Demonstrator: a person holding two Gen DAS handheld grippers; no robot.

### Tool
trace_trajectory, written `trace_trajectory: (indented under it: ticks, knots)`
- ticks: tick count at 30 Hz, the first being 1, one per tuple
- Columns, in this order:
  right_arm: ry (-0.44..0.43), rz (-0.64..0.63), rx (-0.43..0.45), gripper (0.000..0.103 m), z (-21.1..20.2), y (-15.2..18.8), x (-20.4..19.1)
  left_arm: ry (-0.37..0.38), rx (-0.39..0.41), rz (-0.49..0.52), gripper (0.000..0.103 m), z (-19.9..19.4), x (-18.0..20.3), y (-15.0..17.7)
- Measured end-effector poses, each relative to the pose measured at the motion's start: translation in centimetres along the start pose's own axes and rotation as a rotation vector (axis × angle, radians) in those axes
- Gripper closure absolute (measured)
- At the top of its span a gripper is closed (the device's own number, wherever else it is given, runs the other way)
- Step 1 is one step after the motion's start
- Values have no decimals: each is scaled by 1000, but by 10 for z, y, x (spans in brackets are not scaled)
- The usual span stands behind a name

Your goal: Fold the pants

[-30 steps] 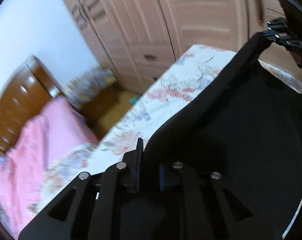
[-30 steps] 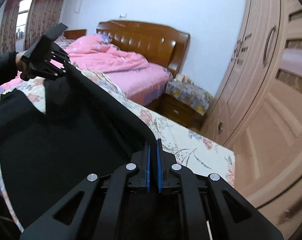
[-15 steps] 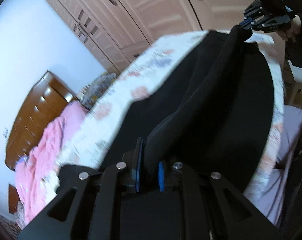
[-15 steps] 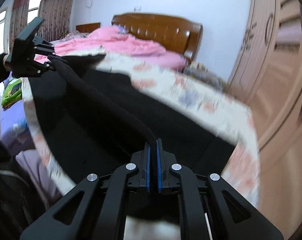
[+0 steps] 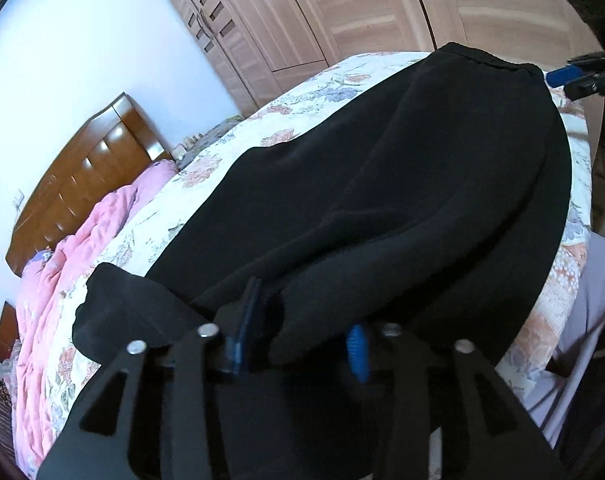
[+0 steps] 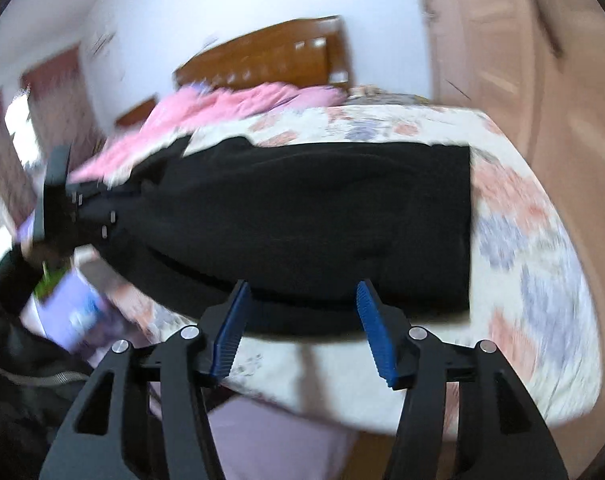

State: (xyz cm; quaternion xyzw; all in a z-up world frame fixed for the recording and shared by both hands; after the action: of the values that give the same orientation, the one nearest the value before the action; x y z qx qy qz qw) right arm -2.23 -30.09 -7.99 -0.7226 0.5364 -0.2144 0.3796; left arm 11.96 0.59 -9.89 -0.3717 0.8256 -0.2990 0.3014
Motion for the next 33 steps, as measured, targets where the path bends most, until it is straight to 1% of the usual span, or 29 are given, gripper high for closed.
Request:
trace_trajectory:
  ticks: [1, 2, 4, 6, 9, 11, 13, 15, 17, 21, 22, 23, 24, 25, 26, 28, 31, 33]
  knots:
    - [-17, 60, -4, 48, 0, 5, 1, -7, 4, 5, 53, -1, 2, 1]
    - [-43, 148, -9, 48, 4, 11, 3, -15, 8, 11, 51, 0, 4, 2]
    - [-86, 263, -4, 49, 9, 15, 6, -28, 12, 17, 50, -1, 6, 3]
    - [-110, 348, 60, 49, 8, 12, 9, -37, 19, 19, 49, -2, 5, 2]
    - [-102, 385, 80, 49, 11, 6, 11, -47, 21, 35, 47, -2, 4, 0]
    - [-125, 437, 49, 49, 20, 5, 14, -53, 21, 49, 45, -1, 3, 0]
    - [-152, 473, 37, 49, 24, 6, 14, -60, 20, 56, 44, 0, 1, 0]
    - [-159, 481, 35, 49, 25, 8, 11, -61, 21, 50, 43, 1, -2, -1]
    - [-149, 471, 44, 49, 27, 6, 12, -46, 22, 39, 43, 1, -5, -3]
    - [-135, 481, 62, 50, 33, 1, 15, -38, 12, 56, 44, 5, -5, -3]
    - [-123, 479, 68, 60, 33, -1, 15, -33, 8, 56, 45, 6, -4, -3]
    - [-78, 462, 66, 68, 33, -2, 14, -25, 4, 57, 52, 5, -4, -2]
    - [-44, 447, 62, 81, 33, -2, 13, -18, 2, 61, 69, 5, -4, -2]
    - [-35, 444, 74, 91, 31, -2, 13, -3, -2, 66, 87, 3, -3, -2]
    - [-26, 445, 89, 97, 28, -2, 13, -1, 2, 69, 87, 1, -2, -3]
    - [-17, 431, 102, 97, 24, -4, 12, -36, 37, 94, 91, -8, -2, -8]
    - [-13, 385, 132, 97, 9, -14, 6, -129, 96, 140, 93, -29, -3, -21]
    - [-20, 379, 154, 97, 0, -20, 5, -163, 131, 155, 94, -46, -5, -29]
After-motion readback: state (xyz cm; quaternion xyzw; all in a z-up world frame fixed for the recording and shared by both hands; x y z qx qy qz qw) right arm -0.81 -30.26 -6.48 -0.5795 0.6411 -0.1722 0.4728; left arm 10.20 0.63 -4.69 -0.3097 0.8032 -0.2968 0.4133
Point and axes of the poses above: each gripper's, at about its wrist camera, not at the fingertips, and z roughly the way its jaws point, x to its right, y to its underside, the point moved 5 cm from there along z, roughly the way its jaws point, and after that the axes turned 13 degrees about -z, right-handed, at the moved point
